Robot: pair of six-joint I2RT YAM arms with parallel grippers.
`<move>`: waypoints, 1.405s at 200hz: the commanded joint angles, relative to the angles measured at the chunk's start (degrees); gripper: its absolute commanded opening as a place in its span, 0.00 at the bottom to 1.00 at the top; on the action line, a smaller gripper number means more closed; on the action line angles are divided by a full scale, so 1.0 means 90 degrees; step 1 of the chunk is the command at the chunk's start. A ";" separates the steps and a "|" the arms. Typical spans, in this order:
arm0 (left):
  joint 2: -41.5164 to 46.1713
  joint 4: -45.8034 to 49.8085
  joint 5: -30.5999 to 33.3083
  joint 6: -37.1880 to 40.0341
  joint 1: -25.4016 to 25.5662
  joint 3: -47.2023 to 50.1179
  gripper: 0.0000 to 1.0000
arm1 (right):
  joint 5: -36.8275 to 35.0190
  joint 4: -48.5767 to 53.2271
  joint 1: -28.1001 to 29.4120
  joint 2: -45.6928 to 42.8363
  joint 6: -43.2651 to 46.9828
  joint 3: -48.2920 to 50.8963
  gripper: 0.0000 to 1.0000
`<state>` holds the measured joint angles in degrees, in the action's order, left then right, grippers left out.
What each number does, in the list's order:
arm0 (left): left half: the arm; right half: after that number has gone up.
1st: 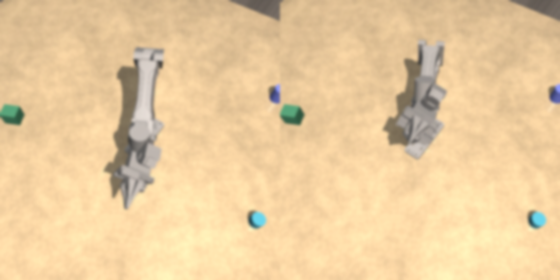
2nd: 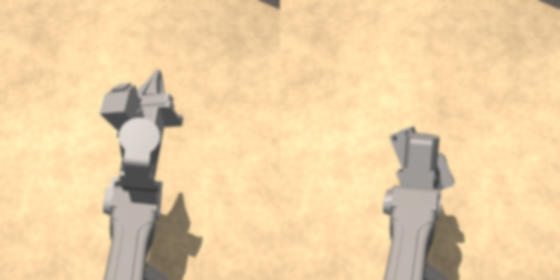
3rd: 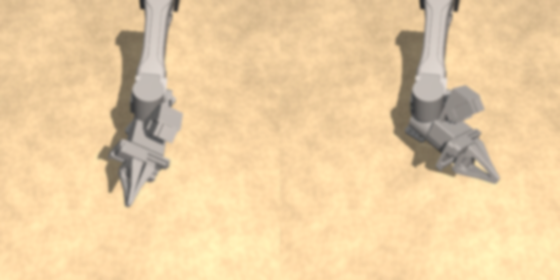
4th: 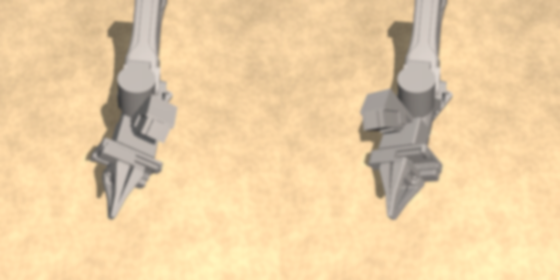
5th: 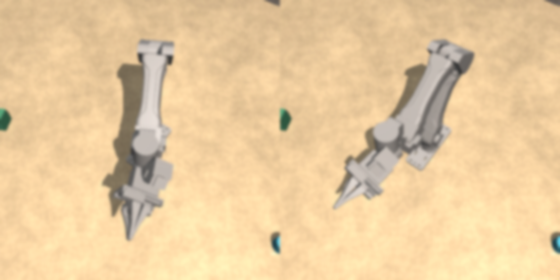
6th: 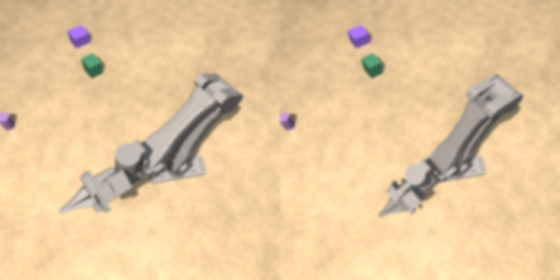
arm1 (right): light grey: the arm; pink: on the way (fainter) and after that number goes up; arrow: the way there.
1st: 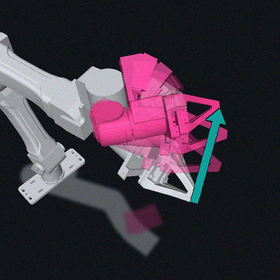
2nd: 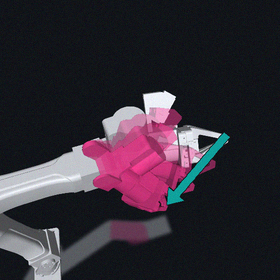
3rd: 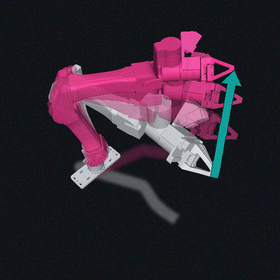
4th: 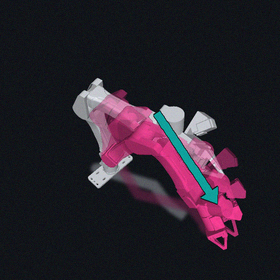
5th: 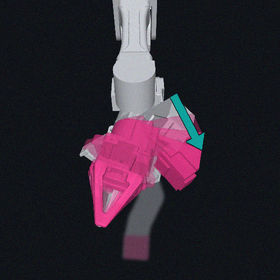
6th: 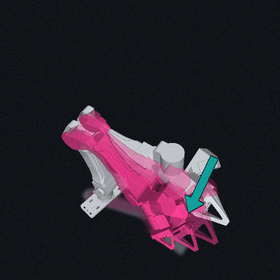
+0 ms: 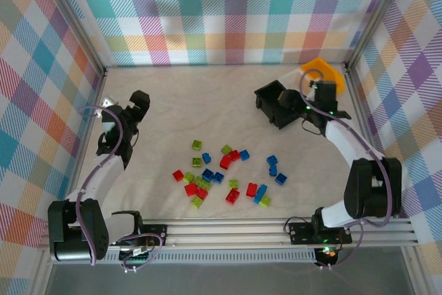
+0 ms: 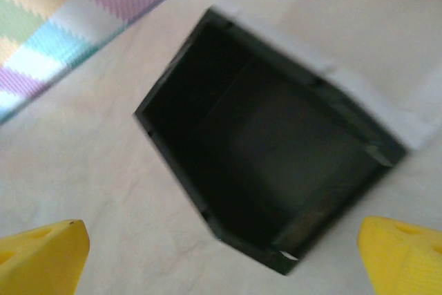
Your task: Sort the legos into containers by color
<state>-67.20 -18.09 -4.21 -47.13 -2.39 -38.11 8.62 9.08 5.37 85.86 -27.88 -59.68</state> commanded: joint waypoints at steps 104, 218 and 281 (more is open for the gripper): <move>-0.1088 0.1750 -0.1092 0.0190 0.1246 -0.1247 0.88 | -0.0661 0.1568 0.1698 0.2823 0.0198 -0.2510 1.00; -0.1301 0.2037 -0.1179 0.0351 0.1223 -0.1267 0.82 | -0.0272 0.1130 0.3237 0.3502 -0.0635 -0.4345 1.00; -0.2604 0.2671 -0.0600 0.0884 0.2142 -0.2759 0.71 | -0.1426 0.0990 0.2587 0.1262 -0.0837 -0.1972 1.00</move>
<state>-85.86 1.93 -13.47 -43.62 11.31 -54.83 1.30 18.11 31.09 105.49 -34.33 -82.91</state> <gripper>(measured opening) 0.724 0.999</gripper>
